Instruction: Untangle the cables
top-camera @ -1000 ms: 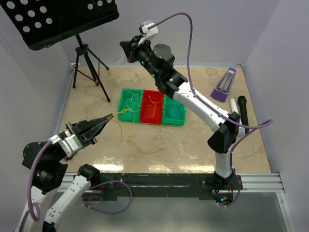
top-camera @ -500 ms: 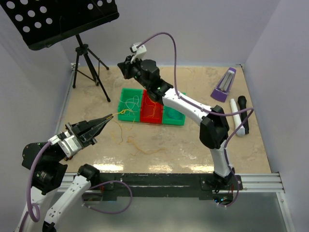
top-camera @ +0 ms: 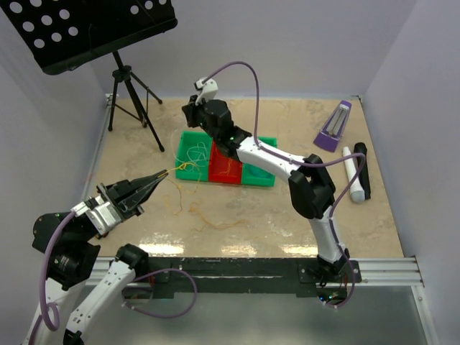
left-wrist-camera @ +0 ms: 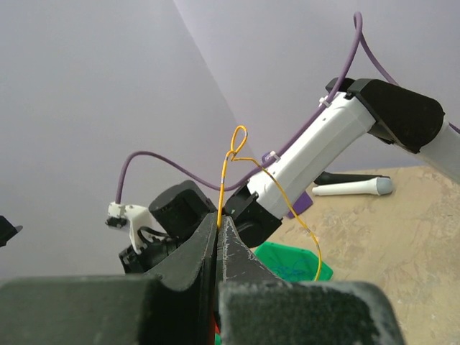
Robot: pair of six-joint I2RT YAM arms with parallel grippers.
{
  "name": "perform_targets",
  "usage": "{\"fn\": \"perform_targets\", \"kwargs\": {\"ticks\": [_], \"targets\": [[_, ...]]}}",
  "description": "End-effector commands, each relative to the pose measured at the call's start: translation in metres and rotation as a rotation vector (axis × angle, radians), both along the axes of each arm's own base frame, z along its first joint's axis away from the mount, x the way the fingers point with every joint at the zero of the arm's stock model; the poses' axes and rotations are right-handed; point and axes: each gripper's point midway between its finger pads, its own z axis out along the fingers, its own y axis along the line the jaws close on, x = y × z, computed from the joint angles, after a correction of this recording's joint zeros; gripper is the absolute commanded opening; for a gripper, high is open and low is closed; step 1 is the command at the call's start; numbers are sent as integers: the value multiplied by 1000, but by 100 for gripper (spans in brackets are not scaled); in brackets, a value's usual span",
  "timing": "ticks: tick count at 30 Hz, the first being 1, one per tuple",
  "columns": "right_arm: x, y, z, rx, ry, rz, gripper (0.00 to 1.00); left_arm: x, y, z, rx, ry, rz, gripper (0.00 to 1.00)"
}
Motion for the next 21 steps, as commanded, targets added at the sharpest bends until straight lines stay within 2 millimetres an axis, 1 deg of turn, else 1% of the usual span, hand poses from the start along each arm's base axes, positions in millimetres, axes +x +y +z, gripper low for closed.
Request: {"fn": "perform_targets", "kwargs": {"ticks": [1, 4, 7, 11, 16, 21], "targets": [[8, -15, -45, -68, 66, -91, 0, 2, 3, 6, -29, -11, 17, 0], [6, -16, -70, -94, 112, -100, 0, 2, 3, 7, -33, -14, 16, 0], [7, -16, -91, -112, 159, -119, 0, 1, 3, 8, -35, -16, 12, 0], [5, -11, -107, -144, 192, -146, 0, 0, 5, 12, -44, -19, 20, 0], [1, -4, -132, -193, 236, -189, 0, 0, 7, 16, -58, -30, 31, 0], [-3, -5, -158, -231, 273, -208, 0, 1, 8, 17, -63, -28, 41, 0]]}}
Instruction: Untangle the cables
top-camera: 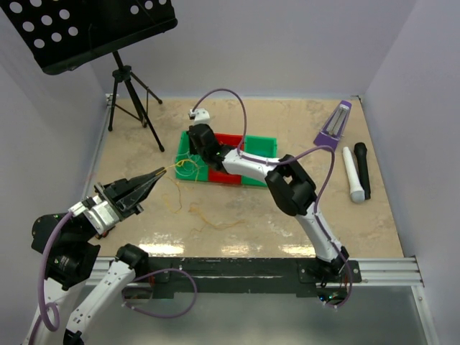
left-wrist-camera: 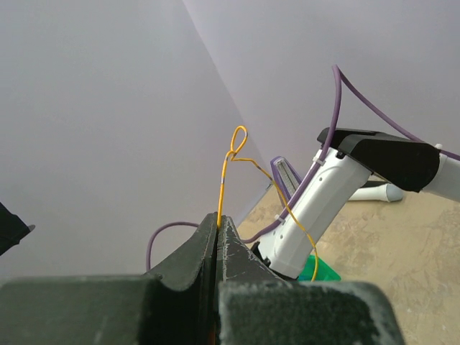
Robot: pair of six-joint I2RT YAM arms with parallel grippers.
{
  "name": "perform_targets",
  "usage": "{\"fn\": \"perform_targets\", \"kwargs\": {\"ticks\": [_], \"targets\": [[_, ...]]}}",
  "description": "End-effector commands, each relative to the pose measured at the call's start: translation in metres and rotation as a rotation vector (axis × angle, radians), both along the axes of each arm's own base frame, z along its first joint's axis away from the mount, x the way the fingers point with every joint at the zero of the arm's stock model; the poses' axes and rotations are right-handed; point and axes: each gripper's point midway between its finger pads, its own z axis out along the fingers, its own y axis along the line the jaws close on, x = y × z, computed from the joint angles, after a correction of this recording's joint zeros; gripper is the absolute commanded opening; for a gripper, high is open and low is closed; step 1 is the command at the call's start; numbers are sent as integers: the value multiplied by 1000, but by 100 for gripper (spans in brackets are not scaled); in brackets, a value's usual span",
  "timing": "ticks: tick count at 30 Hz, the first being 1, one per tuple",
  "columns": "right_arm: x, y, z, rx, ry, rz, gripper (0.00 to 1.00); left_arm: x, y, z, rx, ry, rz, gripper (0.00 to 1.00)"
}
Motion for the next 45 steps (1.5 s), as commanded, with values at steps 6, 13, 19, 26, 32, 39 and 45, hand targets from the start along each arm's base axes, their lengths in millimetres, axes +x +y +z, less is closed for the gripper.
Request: {"fn": "perform_targets", "kwargs": {"ticks": [6, 13, 19, 26, 32, 39, 45], "targets": [[-1, -3, -5, -28, 21, -73, 0, -2, 5, 11, -42, -19, 15, 0], [18, -6, 29, -8, -32, -124, 0, -2, 3, 11, -42, -14, 7, 0], [31, -11, 28, -51, -36, -169, 0, -3, 4, 13, -42, -15, 7, 0], [23, -10, 15, -54, 14, -119, 12, -3, 2, 10, -30, -10, -2, 0], [14, -16, 32, -11, 36, -69, 43, -1, 2, 12, -35, -9, 4, 0], [12, -52, 118, 174, -14, -73, 60, 19, 8, 6, -38, -1, 90, 0], [-1, -66, 195, 294, -92, -29, 62, 42, 3, -9, -20, 60, 113, 0]]}}
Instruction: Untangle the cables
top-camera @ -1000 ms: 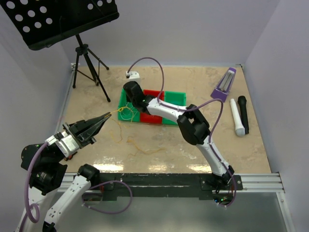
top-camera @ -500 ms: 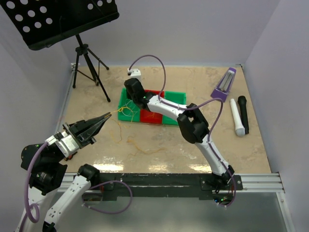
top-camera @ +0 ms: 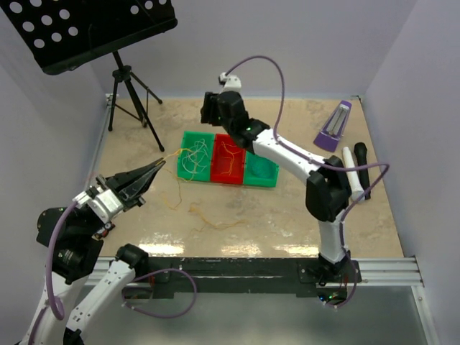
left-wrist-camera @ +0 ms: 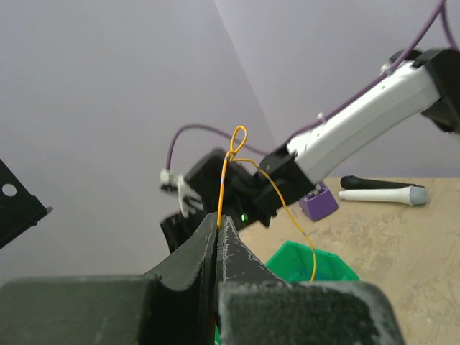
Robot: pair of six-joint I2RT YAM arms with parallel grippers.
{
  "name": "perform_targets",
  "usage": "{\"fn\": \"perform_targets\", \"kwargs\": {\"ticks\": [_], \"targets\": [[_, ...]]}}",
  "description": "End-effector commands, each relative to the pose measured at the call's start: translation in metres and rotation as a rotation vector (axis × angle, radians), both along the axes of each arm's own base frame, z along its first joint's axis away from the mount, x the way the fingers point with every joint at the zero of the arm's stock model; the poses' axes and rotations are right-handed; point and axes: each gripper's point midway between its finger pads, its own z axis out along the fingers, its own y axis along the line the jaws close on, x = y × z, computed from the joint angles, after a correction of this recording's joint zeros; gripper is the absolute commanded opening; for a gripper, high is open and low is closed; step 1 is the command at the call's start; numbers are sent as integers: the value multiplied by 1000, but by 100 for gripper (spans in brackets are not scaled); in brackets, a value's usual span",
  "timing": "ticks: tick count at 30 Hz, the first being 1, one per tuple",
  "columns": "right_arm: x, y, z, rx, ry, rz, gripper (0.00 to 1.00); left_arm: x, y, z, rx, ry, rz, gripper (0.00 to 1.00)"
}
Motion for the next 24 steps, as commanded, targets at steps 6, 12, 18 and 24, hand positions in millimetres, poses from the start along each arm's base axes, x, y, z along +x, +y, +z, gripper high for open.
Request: {"fn": "perform_targets", "kwargs": {"ticks": [6, 12, 18, 24], "targets": [[-19, -58, 122, 146, -167, -122, 60, 57, -23, -24, 13, 86, 9, 0], [-45, -143, 124, 181, -179, -326, 57, 101, -60, -17, -14, 140, -97, 0], [-78, -214, 112, 237, -158, -488, 57, 148, -82, -28, -64, 215, -123, 0], [-103, -245, 119, 280, -189, -553, 56, 180, -102, -40, -105, 277, -162, 0]]}}
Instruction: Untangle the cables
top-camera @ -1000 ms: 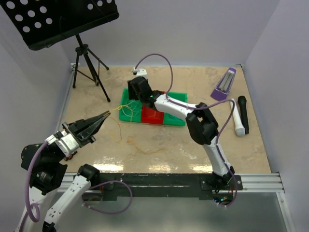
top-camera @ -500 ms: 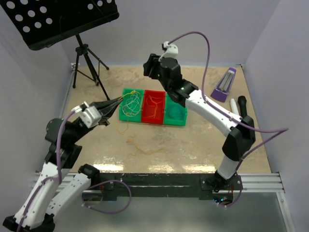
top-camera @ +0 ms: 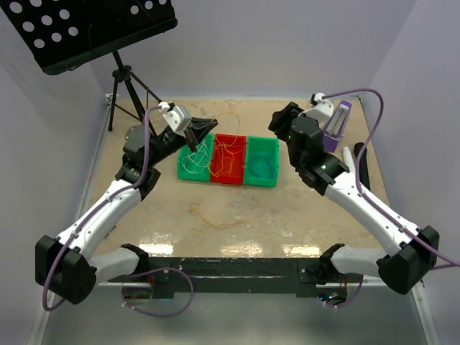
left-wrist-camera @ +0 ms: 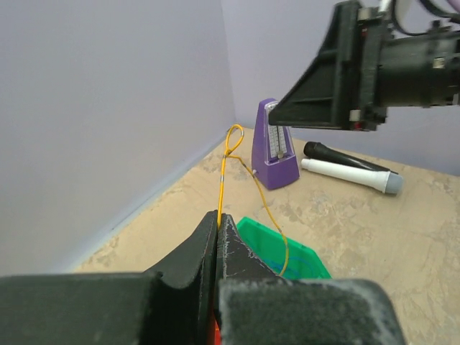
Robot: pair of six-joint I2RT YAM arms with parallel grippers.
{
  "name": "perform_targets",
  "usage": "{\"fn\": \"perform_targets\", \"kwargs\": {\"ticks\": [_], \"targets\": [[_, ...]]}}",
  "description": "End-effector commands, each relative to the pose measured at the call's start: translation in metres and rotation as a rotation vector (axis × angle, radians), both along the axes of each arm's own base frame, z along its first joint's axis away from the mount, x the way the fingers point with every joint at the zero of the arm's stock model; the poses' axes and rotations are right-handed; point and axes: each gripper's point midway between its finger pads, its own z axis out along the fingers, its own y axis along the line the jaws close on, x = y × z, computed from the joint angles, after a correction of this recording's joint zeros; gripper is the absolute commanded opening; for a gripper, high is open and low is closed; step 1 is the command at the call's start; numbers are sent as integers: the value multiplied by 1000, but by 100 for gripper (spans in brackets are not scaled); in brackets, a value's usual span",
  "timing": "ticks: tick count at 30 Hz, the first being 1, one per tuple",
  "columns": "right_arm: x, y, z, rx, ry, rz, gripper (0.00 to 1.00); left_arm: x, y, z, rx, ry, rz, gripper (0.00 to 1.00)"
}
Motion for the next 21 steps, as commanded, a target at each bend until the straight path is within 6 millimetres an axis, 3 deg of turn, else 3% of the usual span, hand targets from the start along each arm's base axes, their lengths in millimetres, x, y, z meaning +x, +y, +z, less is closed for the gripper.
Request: {"fn": "perform_targets", "kwargs": {"ticks": [1, 6, 13, 21], "targets": [[-15, -24, 15, 54, -47, -83, 56, 3, -6, 50, -143, -98, -37, 0], [-20, -30, 17, 50, -53, -90, 56, 13, -18, 46, -176, -88, -70, 0], [-19, -29, 27, 53, -74, -78, 56, 8, -43, 46, -151, -115, -175, 0], [-24, -33, 43, 85, -109, -81, 57, 0, -51, 46, -132, -157, -238, 0]]}}
